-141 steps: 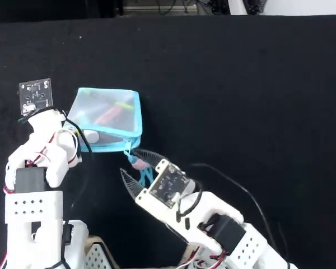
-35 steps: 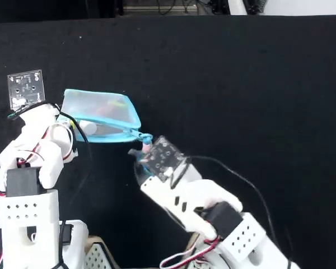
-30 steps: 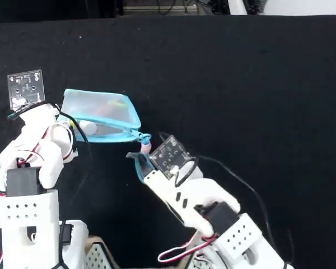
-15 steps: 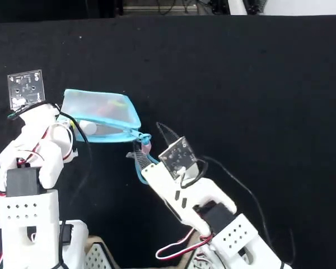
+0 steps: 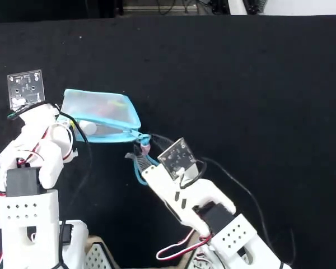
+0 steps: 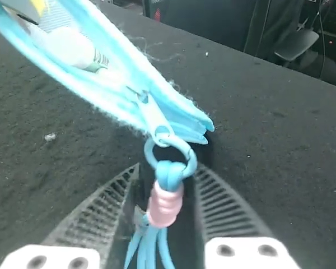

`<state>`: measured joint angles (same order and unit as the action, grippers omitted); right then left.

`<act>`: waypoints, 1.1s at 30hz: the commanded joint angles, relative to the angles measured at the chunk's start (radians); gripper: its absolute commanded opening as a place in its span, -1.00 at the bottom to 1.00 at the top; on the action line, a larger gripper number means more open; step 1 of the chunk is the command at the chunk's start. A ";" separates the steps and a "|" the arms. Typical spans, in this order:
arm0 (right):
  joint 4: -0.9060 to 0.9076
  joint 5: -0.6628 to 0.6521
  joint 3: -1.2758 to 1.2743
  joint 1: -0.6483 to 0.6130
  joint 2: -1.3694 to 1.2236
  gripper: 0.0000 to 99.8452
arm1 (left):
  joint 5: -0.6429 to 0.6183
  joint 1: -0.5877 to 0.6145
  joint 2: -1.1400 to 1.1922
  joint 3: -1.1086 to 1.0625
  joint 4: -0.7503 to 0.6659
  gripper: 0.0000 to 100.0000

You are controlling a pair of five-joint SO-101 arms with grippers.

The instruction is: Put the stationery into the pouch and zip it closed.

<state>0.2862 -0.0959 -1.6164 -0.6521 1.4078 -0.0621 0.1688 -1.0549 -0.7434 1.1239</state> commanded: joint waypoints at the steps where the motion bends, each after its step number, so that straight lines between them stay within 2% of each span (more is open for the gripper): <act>1: -0.028 0.006 0.010 0.015 0.022 -0.61 | 0.012 0.007 -0.009 0.028 -0.018 -0.93; 13: -0.052 0.006 0.007 0.015 0.021 -0.86 | 0.012 0.001 -0.009 0.025 -0.015 -0.94; 16: -0.051 -0.003 0.010 0.017 0.021 -0.98 | 0.011 -0.001 -0.009 0.033 0.012 -0.94; 20: -0.046 -0.049 0.022 0.029 0.022 -0.98 | 0.011 -0.001 -0.009 0.035 0.017 -0.94; 23: 0.068 -0.055 0.130 0.100 0.027 -0.98 | 0.011 -0.001 -0.009 0.030 0.017 -0.94; 28: 0.411 -0.055 0.452 0.137 0.022 -0.98 | 0.009 -0.001 -0.009 0.030 0.009 -0.94; 30: 0.476 -0.057 0.530 0.137 0.022 -0.98 | 0.008 -0.001 -0.009 0.036 0.009 -0.94; 33: 0.474 -0.058 0.555 0.135 0.022 -0.98 | 0.008 -0.002 -0.009 0.036 0.009 -0.94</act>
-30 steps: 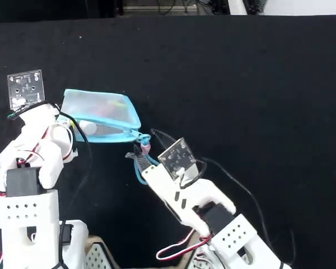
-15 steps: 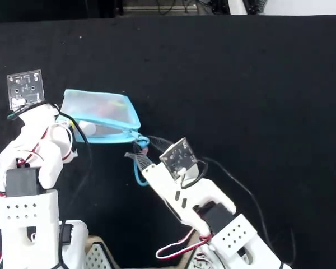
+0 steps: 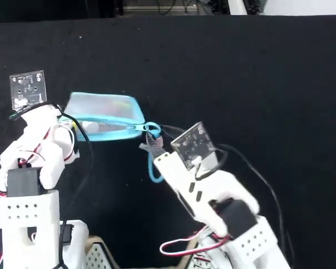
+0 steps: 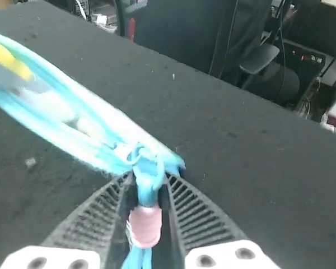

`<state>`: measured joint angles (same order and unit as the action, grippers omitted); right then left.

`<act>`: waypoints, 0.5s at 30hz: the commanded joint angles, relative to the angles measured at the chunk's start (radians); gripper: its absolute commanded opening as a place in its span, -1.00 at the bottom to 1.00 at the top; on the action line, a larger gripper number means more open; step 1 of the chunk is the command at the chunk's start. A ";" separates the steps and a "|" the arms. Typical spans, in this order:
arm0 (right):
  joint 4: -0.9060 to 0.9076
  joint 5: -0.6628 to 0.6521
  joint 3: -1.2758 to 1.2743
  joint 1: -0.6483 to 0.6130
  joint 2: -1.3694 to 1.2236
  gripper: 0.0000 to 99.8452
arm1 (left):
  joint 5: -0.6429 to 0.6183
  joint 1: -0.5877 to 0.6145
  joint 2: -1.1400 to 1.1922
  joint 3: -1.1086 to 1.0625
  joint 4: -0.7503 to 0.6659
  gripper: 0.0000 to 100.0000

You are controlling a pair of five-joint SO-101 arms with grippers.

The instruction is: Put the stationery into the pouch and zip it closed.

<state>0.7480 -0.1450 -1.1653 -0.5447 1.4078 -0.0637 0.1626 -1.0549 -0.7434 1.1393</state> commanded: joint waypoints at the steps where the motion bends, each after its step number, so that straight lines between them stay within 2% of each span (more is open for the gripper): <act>1: -0.006 -0.012 0.104 0.021 0.021 -0.98 | 0.009 0.004 -0.009 0.036 -0.006 -0.94; 6: -0.068 -0.123 0.130 -0.055 -0.031 -0.98 | 0.008 0.004 -0.009 0.036 0.002 -0.93; 11: -0.064 -0.152 0.272 -0.091 -0.283 -0.98 | 0.012 0.005 -0.009 0.030 0.002 -0.93; 15: 0.054 -0.140 0.483 -0.091 -0.466 -0.98 | 0.014 0.013 -0.009 0.025 0.003 -0.93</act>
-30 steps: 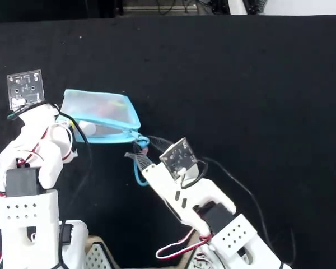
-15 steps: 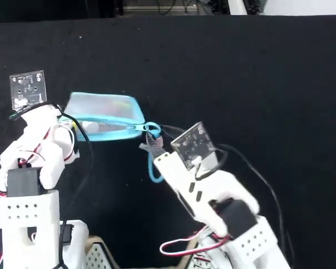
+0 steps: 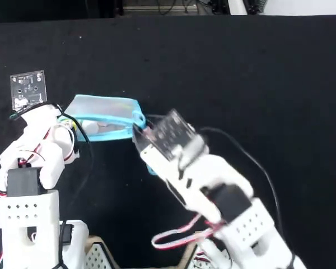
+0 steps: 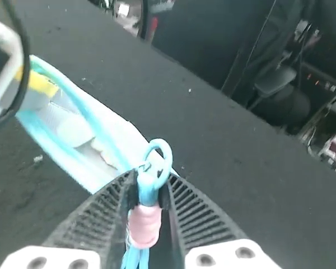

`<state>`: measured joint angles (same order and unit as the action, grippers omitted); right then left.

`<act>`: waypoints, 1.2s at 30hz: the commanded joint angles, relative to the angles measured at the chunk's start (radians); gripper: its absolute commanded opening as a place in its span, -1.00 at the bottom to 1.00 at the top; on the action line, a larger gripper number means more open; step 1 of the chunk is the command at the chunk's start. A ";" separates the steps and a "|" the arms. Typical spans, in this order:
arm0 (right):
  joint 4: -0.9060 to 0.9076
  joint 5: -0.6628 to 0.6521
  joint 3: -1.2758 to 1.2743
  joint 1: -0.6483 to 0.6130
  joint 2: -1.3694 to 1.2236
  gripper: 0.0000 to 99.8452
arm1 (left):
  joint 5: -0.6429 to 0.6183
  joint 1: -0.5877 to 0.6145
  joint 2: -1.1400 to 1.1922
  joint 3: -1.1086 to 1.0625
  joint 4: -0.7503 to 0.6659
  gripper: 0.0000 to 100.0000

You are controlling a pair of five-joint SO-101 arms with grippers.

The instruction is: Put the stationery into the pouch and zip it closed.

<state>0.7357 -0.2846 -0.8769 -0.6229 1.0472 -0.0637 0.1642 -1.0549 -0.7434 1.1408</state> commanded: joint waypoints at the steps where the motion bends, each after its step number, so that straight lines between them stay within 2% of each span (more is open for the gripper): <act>1: 0.110 0.000 0.249 -0.014 -0.131 -0.98 | 0.014 0.013 -0.009 0.025 0.002 -0.93; 6: 0.285 -0.005 0.478 -0.014 -0.191 -0.98 | 0.009 0.013 -0.009 0.027 -0.002 -0.93; 11: 0.374 -0.003 0.529 -0.014 -0.254 -0.98 | 0.008 0.013 -0.009 0.035 -0.003 -0.93; 15: 0.374 -0.002 0.501 -0.015 -0.283 -0.98 | 0.014 0.012 -0.011 0.053 -0.002 -0.93; 20: 0.371 -0.003 0.447 -0.057 -0.259 -0.98 | 0.014 0.012 -0.011 0.104 0.000 -0.69; 27: 0.370 -0.008 0.424 -0.069 -0.232 -0.98 | 0.014 0.013 -0.011 0.199 0.005 -0.71; 32: 0.305 -0.003 0.421 -0.069 -0.237 -0.98 | 0.017 0.013 -0.011 0.315 0.094 -0.71; 36: 0.242 -0.008 0.423 -0.069 -0.237 -0.98 | 0.133 0.013 -0.011 0.438 0.215 -0.71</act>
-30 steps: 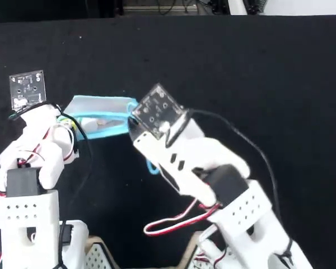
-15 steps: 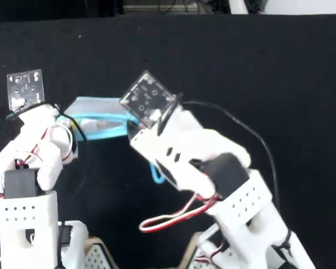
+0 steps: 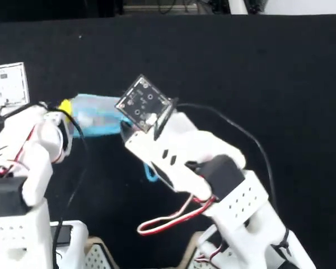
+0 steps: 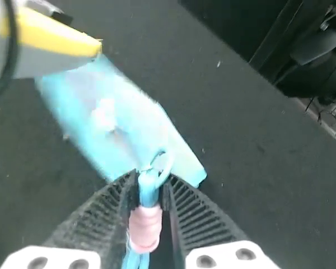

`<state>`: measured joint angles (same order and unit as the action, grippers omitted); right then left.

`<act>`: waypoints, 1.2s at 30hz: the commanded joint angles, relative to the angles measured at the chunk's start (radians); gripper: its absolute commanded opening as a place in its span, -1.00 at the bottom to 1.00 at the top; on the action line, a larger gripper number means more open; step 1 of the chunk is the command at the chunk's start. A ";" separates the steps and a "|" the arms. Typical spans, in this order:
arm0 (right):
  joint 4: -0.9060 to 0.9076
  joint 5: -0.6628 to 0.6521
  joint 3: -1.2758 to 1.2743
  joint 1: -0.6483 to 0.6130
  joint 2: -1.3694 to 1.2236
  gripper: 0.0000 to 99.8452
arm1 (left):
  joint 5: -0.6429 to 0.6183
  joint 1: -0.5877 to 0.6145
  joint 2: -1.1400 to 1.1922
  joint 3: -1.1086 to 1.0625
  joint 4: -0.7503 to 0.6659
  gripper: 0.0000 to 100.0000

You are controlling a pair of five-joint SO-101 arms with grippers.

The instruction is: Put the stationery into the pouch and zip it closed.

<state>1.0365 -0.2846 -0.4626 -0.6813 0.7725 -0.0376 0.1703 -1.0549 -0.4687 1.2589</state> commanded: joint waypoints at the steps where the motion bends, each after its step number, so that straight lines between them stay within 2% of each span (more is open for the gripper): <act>1: -0.069 -0.008 0.008 -0.011 0.038 -0.98 | 0.143 0.007 -0.011 0.185 0.129 -0.71; 5: -0.117 -0.009 0.008 -0.011 0.036 -0.98 | 0.256 0.007 -0.011 0.222 0.245 -0.71; 12: -0.210 -0.011 0.013 -0.009 0.036 -0.98 | 0.374 -0.004 -0.011 0.228 0.457 -0.71; 17: -0.244 -0.011 0.016 -0.009 0.036 -0.98 | 0.388 -0.004 -0.055 0.189 0.483 -0.71; 20: -0.195 -0.009 0.058 -0.009 0.036 -0.98 | 0.390 -0.001 -0.101 0.076 0.385 -0.71; 25: 0.044 -0.009 0.191 -0.015 0.036 -0.98 | 0.384 0.002 -0.189 -0.252 0.100 -0.71; 28: 0.109 -0.011 0.205 -0.015 0.036 -0.98 | 0.373 -0.001 -0.253 -0.432 -0.100 -0.71; 30: 0.132 -0.012 0.200 -0.015 0.036 -0.98 | 0.319 0.005 -0.302 -0.519 -0.224 -0.71; 33: 0.146 -0.087 0.177 -0.017 0.038 -0.98 | 0.221 0.002 -0.381 -0.613 -0.364 -0.71; 36: 0.169 -0.183 0.153 -0.015 0.038 -0.98 | 0.173 -0.001 -0.450 -0.687 -0.460 -0.71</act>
<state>1.1914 -0.3890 -0.3307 -0.6828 0.7725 0.2094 0.1703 -1.4170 -1.0978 0.9459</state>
